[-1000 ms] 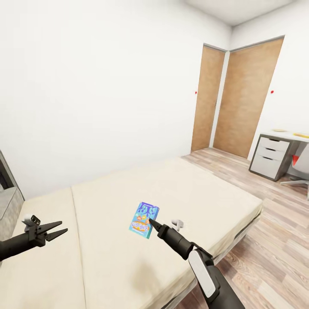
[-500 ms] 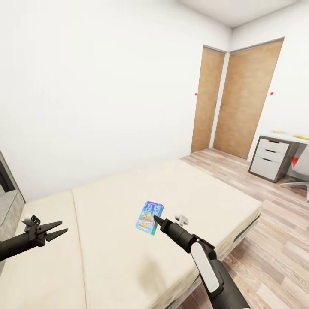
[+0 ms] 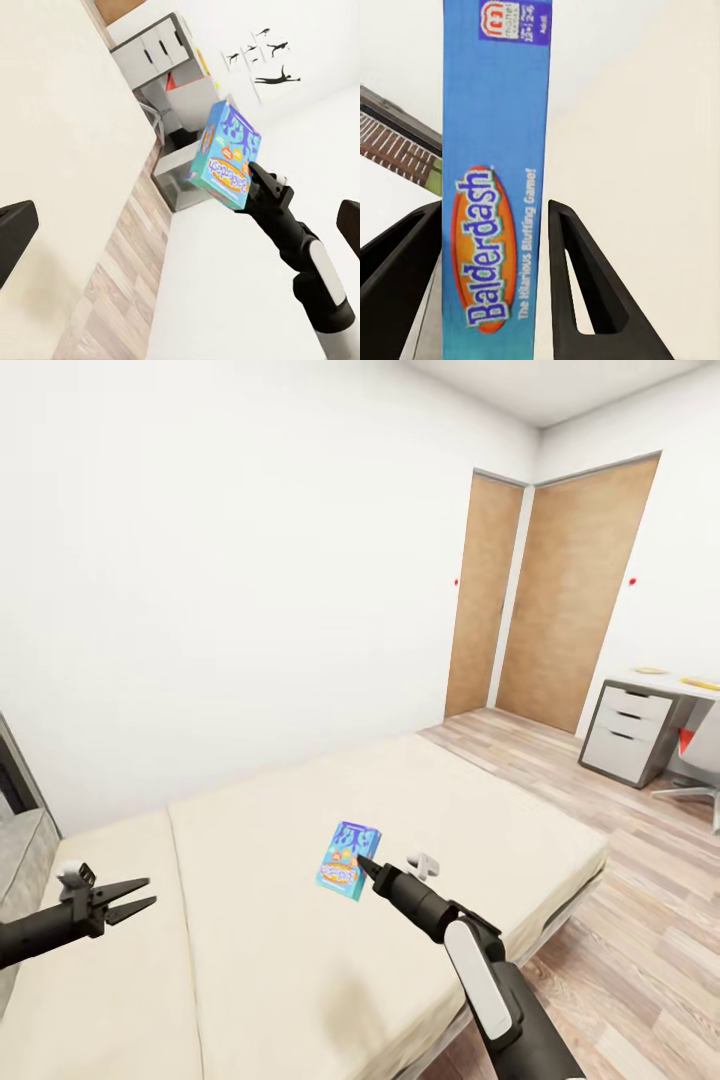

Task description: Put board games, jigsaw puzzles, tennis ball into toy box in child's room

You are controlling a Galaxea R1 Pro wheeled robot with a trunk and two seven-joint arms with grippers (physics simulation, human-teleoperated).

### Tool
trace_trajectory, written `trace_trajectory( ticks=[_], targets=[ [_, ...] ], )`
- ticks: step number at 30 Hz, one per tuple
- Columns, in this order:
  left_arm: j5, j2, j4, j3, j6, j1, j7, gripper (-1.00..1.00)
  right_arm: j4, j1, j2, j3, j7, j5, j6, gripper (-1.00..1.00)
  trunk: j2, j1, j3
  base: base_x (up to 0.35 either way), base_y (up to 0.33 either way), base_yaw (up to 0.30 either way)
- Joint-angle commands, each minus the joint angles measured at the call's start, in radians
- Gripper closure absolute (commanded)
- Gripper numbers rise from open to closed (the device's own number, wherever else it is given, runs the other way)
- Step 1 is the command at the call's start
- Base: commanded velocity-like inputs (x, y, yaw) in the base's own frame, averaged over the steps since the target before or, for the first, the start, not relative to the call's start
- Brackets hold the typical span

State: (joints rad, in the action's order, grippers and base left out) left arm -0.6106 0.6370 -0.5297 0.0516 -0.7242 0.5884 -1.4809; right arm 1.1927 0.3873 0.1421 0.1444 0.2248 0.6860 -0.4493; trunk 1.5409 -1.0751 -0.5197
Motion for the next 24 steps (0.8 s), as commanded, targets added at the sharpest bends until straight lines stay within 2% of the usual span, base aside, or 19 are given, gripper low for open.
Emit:
trace_trajectory(
  ticks=[1,7,14,24],
  targets=[
    [-0.007,0.001,0.0,0.004,-0.011,0.001,0.01,-1.0,0.008,0.001,0.0,-0.001,0.0,0.003,-0.005,1.0,-0.007,0.004,0.002,0.0,0.0,0.0],
    [-0.008,0.001,0.0,0.0,-0.011,0.002,0.07,-1.0,0.036,0.001,-0.004,-0.008,0.001,0.002,-0.005,1.0,-0.049,0.027,0.021,0.0,0.0,0.0],
    [-0.01,0.001,-0.003,-0.001,-0.009,0.002,0.177,-1.0,0.043,0.0,-0.034,-0.011,0.006,0.003,-0.005,1.0,-0.098,0.054,0.043,0.0,0.0,0.0],
    [-0.01,0.003,-0.004,-0.003,-0.007,0.013,0.26,-1.0,0.043,-0.001,-0.041,-0.015,0.005,0.004,-0.003,1.0,-0.168,0.092,0.074,0.0,0.0,0.0]
  ],
)
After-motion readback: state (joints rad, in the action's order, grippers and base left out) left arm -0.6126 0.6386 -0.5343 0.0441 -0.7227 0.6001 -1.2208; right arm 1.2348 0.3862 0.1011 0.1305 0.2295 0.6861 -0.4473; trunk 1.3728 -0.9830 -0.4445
